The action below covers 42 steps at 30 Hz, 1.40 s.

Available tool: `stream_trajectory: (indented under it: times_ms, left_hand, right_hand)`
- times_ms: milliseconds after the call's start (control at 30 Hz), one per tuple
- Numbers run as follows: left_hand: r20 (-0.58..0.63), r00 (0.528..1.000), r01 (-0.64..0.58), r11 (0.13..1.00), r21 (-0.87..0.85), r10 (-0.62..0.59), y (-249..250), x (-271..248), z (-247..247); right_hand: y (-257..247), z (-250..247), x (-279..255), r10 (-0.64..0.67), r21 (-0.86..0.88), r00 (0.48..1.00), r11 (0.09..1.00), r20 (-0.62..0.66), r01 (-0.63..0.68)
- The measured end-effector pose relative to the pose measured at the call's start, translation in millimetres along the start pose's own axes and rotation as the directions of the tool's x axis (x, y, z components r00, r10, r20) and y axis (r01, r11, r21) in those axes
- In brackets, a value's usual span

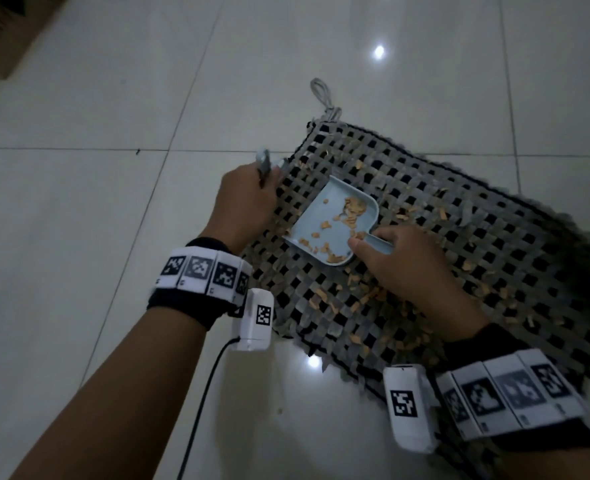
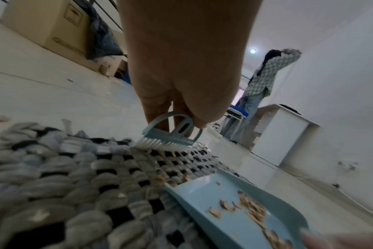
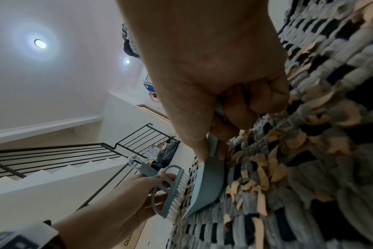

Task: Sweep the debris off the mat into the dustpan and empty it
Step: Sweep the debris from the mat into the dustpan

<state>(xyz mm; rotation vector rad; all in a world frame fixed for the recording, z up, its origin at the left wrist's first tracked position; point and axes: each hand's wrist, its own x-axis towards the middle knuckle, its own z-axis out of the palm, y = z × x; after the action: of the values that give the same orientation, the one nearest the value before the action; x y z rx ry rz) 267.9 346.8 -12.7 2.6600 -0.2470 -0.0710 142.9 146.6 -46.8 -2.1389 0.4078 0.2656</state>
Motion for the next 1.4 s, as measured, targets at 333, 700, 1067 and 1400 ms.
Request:
stream_trajectory:
  times_ms: [333, 700, 1067, 1400]
  left_hand:
    - [-0.051, 0.998, 0.026, 0.998, -0.053, -0.028, 4.4, -0.5, -8.8]
    - [0.087, 0.996, -0.026, 0.992, -0.120, 0.037, 10.3, -16.1, 0.8]
    - [0.076, 0.997, -0.017, 0.994, -0.105, 0.025, 5.3, -29.0, -6.9]
    - [-0.036, 0.999, -0.021, 0.996, 0.088, 0.024, 9.8, -50.2, 23.6]
  right_hand:
    - [3.7, -1.8, -1.8, -0.031, -0.009, 0.999, 0.999, 0.027, 0.031]
    - [8.5, -11.4, -1.7, 0.012, -0.077, 0.996, 0.997, 0.087, -0.006]
    - [13.4, -11.7, -5.3, 0.022, -0.057, 0.996, 0.998, 0.087, -0.017]
    - [13.2, -11.7, -8.6, 0.046, -0.044, 0.996, 0.998, 0.082, -0.042]
